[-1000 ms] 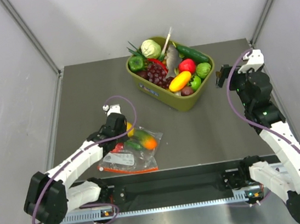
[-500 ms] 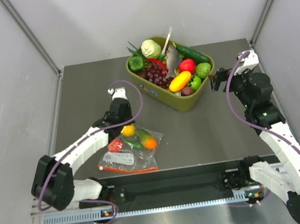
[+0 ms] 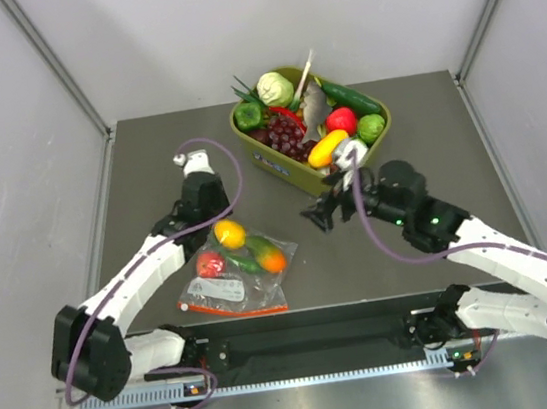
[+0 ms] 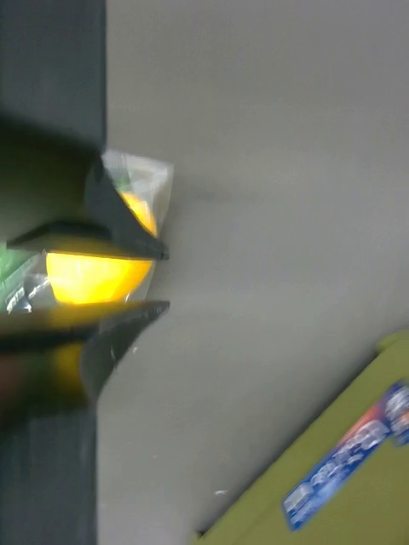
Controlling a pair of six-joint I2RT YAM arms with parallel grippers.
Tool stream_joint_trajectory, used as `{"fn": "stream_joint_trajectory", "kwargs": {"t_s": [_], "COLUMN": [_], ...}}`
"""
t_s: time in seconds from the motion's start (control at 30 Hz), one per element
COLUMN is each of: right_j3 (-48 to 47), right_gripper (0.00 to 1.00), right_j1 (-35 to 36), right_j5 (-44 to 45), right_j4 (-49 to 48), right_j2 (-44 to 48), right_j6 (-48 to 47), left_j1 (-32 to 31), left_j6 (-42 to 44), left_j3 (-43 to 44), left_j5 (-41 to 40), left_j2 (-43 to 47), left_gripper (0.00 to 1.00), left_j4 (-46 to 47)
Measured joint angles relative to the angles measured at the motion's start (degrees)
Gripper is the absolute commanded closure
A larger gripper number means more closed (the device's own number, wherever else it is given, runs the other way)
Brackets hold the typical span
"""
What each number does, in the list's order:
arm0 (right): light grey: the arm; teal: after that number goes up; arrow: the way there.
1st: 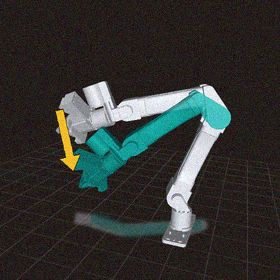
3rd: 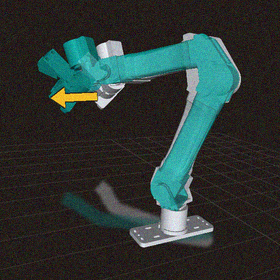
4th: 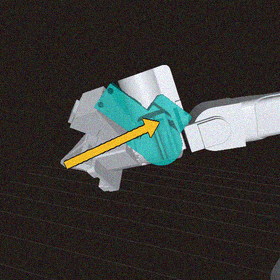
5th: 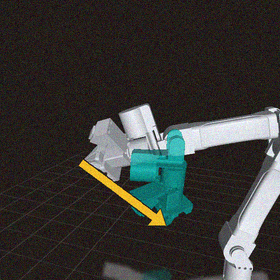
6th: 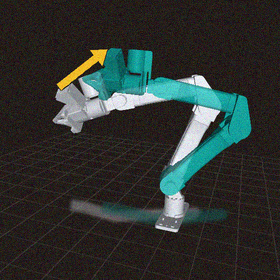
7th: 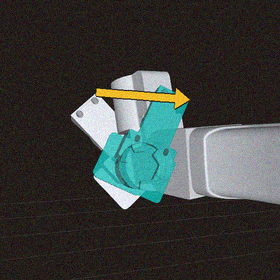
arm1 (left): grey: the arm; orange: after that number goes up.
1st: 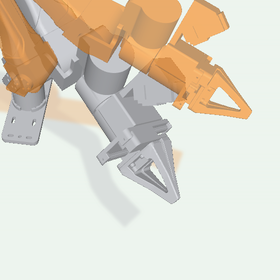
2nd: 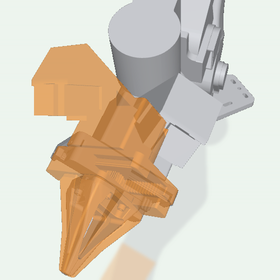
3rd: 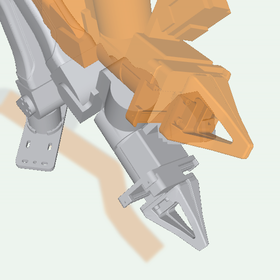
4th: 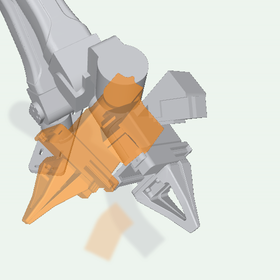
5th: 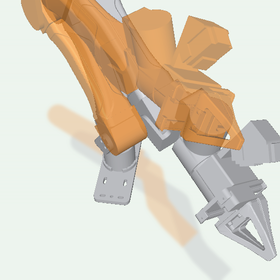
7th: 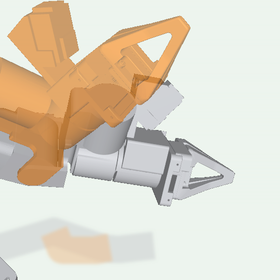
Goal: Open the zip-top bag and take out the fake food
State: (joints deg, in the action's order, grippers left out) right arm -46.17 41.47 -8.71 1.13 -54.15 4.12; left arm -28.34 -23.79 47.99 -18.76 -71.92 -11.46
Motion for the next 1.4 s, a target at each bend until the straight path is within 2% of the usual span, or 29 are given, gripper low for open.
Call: {"fn": "stream_joint_trajectory", "kwargs": {"t_s": [0.07,0.1,0.2,0.27,0.47,0.63,0.87,1.13,1.23,1.27,1.37,1.4], "right_j3": [0.4,0.4,0.4,0.4,-0.8,-1.9,-3.2,-6.3,-7.8,-8.5,-10.6,-11.4], "right_gripper": [0.0,0.0,0.0,0.0,0.01,0.09,0.29,0.39,0.49,0.61,0.83,0.87], "right_j1": [5.3,7.4,12.9,15.9,23.7,29.4,33.6,36.0,36.0,36.0,36.0,36.0], "right_j5": [0.4,0.9,1.8,2.7,4.9,9.5,15.7,19.9,22.5,23.5,25.8,26.4], "right_j4": [-1.0,-1.1,-1.8,-1.9,-2.0,-3.5,-5.5,-7.7,-8.0,-8.0,-7.9,-7.5], "right_j2": [-3.3,-4.9,-10.5,-14.1,-22.5,-27.2,-33.7,-41.2,-44.0,-45.0,-48.0,-49.0], "right_j6": [0.1,0.2,0.6,1.0,2.8,5.2,7.3,8.6,8.7,8.7,8.7,8.6], "left_j1": [2.7,3.7,5.8,6.3,7.4,7.6,7.7,7.8,7.9,7.9,8.0,8.0], "left_j6": [-0.2,-0.2,-0.4,-0.2,0.0,-0.1,0.0,0.8,1.1,1.2,1.4,1.4], "left_j3": [-0.5,-0.6,-0.6,-0.6,-0.5,-0.6,-0.7,-0.7,-0.7,-0.7,-0.7,-0.7], "left_j5": [0.3,0.3,0.1,0.1,0.1,1.0,1.8,2.4,2.5,2.6,2.8,2.9], "left_j2": [3.5,4.9,9.0,10.9,12.9,13.7,14.9,16.6,16.9,17.0,17.2,17.2], "left_gripper": [0.42,0.37,0.27,0.25,0.24,0.24,0.23,0.23,0.23,0.23,0.23,0.23], "left_j4": [-1.1,-1.8,-3.2,-4.3,-7.6,-9.1,-10.0,-10.2,-10.4,-10.5,-10.9,-11.0]}}
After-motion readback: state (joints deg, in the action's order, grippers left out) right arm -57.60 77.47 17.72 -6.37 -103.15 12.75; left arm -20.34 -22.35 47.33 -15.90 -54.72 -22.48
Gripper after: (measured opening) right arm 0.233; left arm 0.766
